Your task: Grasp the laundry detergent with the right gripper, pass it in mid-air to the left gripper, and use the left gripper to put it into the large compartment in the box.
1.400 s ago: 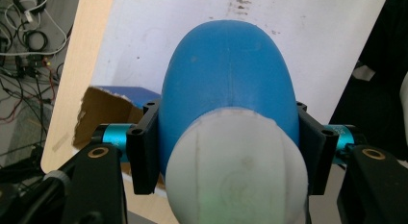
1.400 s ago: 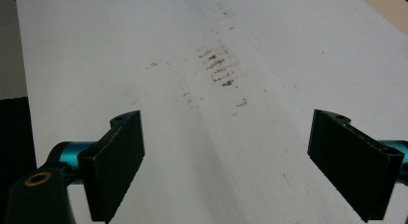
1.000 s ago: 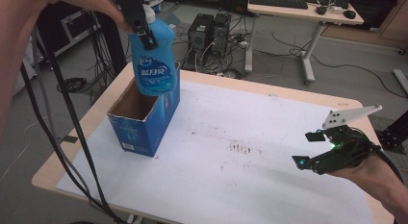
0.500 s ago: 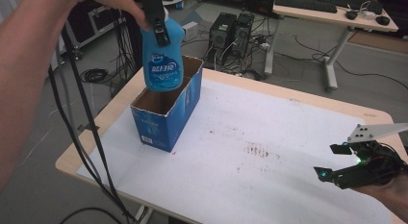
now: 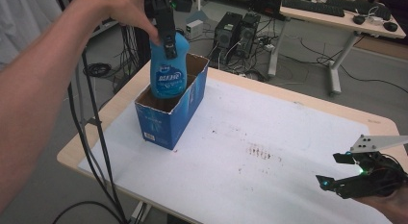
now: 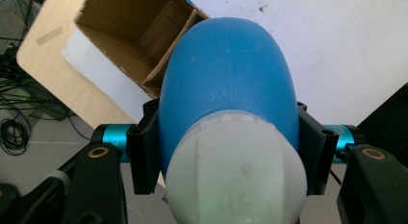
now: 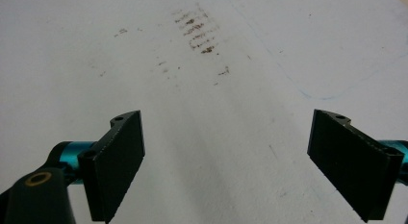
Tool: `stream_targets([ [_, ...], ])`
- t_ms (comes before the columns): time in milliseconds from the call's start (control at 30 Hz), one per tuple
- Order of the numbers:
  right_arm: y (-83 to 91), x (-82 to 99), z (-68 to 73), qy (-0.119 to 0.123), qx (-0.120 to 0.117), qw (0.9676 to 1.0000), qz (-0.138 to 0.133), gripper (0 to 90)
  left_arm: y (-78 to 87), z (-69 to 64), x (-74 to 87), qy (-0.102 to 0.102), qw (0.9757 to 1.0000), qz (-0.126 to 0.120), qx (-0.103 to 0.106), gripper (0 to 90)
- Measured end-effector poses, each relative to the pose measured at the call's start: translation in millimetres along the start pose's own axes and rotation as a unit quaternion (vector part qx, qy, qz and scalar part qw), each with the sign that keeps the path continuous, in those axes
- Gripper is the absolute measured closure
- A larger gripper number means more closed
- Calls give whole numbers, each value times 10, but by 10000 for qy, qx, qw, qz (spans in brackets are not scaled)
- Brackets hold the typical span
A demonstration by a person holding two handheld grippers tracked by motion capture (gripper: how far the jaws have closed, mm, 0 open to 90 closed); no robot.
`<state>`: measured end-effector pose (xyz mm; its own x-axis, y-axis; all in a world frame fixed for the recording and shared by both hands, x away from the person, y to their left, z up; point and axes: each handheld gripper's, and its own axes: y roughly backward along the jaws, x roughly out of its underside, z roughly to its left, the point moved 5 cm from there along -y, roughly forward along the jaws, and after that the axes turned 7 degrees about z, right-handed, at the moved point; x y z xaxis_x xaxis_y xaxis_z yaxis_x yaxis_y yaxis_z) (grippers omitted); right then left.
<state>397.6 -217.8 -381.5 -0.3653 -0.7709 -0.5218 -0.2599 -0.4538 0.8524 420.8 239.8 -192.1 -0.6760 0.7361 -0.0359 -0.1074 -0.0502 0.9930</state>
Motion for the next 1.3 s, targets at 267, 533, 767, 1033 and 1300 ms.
stream_targets([
  [267, -54, 34, 22, -2, -13, 10000, 76, 123, -350, -7, -9, -123, 9999, 73, 68, 382],
  [533, -111, 69, 53, 6, -20, 9999, 152, 123, -747, -14, -10, -363, 9990, 179, 194, 382],
  [767, -146, 119, 78, -7, -25, 9997, 226, 123, -998, -7, 19, -643, 9974, 243, 206, 382],
  [1033, -171, 136, 87, -3, -41, 9997, 256, 123, -1161, -8, 44, -1184, 9926, 245, 55, 382],
  [1300, -185, 151, 96, -16, -44, 9995, 317, 123, -1292, 3, 71, -1512, 9883, 173, 87, 382],
])
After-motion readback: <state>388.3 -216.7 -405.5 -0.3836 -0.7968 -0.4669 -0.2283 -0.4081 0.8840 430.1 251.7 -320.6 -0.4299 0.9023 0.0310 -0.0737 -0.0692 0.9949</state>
